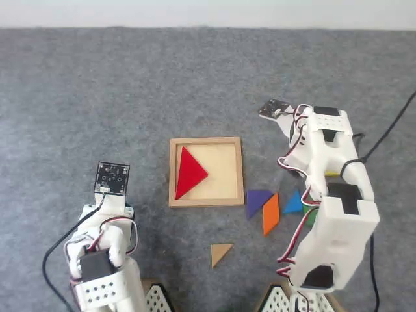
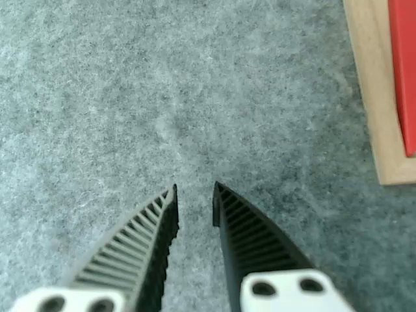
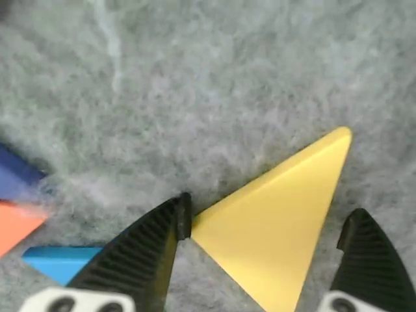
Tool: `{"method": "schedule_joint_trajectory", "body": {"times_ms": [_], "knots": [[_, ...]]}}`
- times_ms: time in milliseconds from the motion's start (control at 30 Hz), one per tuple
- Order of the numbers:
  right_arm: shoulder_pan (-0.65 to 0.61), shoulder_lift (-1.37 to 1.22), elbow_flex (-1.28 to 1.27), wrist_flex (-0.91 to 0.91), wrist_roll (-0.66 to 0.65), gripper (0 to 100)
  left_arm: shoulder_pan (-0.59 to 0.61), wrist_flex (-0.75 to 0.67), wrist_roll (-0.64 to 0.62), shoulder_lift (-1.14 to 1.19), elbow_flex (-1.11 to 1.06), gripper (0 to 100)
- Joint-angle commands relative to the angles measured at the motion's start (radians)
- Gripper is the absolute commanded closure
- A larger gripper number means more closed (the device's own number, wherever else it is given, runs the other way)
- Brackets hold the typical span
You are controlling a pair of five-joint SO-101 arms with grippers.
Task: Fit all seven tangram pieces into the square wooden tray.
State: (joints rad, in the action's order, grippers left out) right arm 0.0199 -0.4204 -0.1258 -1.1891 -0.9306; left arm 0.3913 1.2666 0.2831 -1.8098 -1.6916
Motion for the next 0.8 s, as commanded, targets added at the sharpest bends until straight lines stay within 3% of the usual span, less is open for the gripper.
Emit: {"method": "schedule_joint_trajectory", "body": {"times_ms": [0,333,767], "knots": [[0.018,-0.001,0.023,0.016,-0.029,64.7,-0.003,0.006,-0.006,-0.011,0.008,91],[0.015,0.007,0.025,-0.053,-0.107,64.6,-0.003,0.006,-0.006,-0.011,0.008,91],[0.022,-0.002,0.149,-0.219,-0.112,64.6,-0.003,0.006,-0.006,-0.011,0.008,91]]}}
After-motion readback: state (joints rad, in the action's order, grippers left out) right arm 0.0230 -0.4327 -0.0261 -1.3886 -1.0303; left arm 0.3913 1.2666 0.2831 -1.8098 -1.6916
